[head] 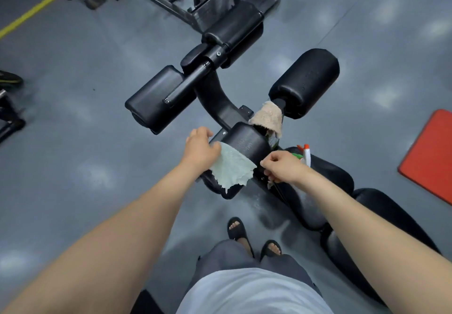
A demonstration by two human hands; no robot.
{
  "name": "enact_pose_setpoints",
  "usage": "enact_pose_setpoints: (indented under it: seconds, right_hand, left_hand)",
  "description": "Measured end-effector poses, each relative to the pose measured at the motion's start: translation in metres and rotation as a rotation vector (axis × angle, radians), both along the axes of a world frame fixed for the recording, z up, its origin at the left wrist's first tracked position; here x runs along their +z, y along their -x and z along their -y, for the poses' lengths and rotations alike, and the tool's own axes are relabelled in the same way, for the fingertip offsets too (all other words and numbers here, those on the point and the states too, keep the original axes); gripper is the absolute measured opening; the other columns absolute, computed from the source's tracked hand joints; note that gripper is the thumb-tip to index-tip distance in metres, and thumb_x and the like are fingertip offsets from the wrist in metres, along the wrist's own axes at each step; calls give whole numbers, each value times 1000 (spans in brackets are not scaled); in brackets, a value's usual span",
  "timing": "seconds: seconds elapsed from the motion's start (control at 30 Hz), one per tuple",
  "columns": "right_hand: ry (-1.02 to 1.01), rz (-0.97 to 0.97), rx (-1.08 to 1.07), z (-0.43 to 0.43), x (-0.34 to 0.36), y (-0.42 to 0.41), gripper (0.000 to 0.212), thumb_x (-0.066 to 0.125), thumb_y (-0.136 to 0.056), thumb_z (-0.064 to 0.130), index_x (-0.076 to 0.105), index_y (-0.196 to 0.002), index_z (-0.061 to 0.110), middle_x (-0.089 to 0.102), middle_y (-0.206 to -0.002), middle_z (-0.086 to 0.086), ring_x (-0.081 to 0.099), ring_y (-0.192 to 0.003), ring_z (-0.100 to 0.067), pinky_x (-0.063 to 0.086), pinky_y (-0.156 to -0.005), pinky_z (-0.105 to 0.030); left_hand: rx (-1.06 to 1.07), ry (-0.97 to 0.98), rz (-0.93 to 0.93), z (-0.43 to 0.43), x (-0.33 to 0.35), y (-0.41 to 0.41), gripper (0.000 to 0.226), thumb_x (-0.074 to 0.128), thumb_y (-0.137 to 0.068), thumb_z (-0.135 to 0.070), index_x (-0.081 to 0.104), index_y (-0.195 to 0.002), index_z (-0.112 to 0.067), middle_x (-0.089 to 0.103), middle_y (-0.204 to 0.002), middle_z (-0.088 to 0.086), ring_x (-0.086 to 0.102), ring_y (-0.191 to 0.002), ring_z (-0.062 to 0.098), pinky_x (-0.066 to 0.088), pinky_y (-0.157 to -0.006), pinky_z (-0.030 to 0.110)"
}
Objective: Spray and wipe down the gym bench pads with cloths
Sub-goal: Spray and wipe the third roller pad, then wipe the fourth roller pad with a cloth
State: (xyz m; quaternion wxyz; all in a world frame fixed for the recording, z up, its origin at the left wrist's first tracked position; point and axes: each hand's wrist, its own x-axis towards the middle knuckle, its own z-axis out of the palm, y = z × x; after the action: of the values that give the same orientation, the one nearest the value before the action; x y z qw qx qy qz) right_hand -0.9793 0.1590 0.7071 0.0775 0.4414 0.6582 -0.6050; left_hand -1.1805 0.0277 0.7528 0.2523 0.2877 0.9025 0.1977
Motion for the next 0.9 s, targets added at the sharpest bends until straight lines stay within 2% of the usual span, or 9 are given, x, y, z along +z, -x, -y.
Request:
enact_pose_setpoints:
  seconds: [0.13, 0.27, 0.4, 0.47, 0.53, 0.6, 0.63, 0.73, 0.9]
  right_hand:
    - [-56, 88, -85, -21, -4, -10, 19, 55, -100, 17, 61, -83, 11, 65, -73, -6, 56, -56, -16, 46, -50, -23]
    - [-140, 230, -180, -46, -21, -33, 21, 54, -96, 17, 60, -77, 12, 66, -74, -10, 58, -55, -20, 51, -59, -34]
    - [-229, 410, -150, -66, -38, -57, 34, 62, -96, 37, 55, -70, 15, 62, -70, -9, 56, -59, -26, 46, -62, -35]
    - [-277, 486, -125, -72, -46, -65, 45, 64, -94, 49, 50, -69, 15, 56, -66, -5, 50, -57, -23, 35, -55, -32]
    - [-283, 496, -137, -78, -57, -70, 44, 66, -91, 56, 54, -84, 14, 58, -80, -5, 52, -66, -23, 31, -54, -32]
    - [-261, 492, -112, -84, -72, -70, 52, 65, -91, 58, 52, -113, 12, 57, -103, -6, 55, -83, -24, 36, -62, -33]
    - [-253, 480, -81, -85, -77, -69, 53, 64, -93, 55, 49, -120, 12, 55, -107, -6, 55, -84, -23, 37, -64, -33]
    - [-293, 421, -42, -92, -89, -66, 35, 60, -99, 40, 54, -112, 9, 63, -102, -10, 56, -70, -21, 36, -57, -31]
    - [-351, 323, 41, -108, -87, -69, 21, 58, -99, 33, 56, -92, 13, 66, -93, -13, 55, -77, -30, 38, -65, -33]
  left_hand:
    - [-106, -18, -30, -11, -14, -11, 46, 50, -101, -44, 48, -137, -15, 48, -136, 6, 41, -131, 29, 38, -110, 44]
    - [-156, 94, -59, -17, -30, -23, 63, 32, -103, -53, 30, -155, -17, 38, -154, 11, 33, -143, 32, 30, -116, 48]
    - [-180, 169, -99, -18, -42, -32, 68, 22, -103, -57, 28, -156, -15, 43, -153, 15, 39, -140, 35, 35, -113, 52]
    - [-175, 171, -121, -16, -42, -33, 68, 21, -102, -58, 30, -155, -16, 47, -151, 14, 43, -136, 35, 37, -111, 51]
    - [-165, 168, -147, -17, -40, -37, 67, 21, -103, -57, 30, -155, -16, 48, -149, 13, 44, -136, 34, 38, -110, 49]
    - [-132, 172, -153, -20, -39, -40, 63, 22, -105, -54, 32, -155, -16, 47, -150, 11, 43, -137, 32, 38, -110, 47]
    - [-117, 172, -148, -21, -37, -40, 61, 22, -106, -53, 33, -154, -17, 48, -150, 11, 43, -137, 32, 38, -109, 47]
    - [-90, 169, -154, -25, -35, -46, 56, 26, -107, -50, 39, -149, -16, 51, -144, 11, 48, -131, 32, 40, -105, 46]
    - [-24, 124, -309, -41, -21, -61, 46, 45, -103, -37, 48, -140, -10, 51, -137, 10, 47, -126, 32, 37, -107, 43]
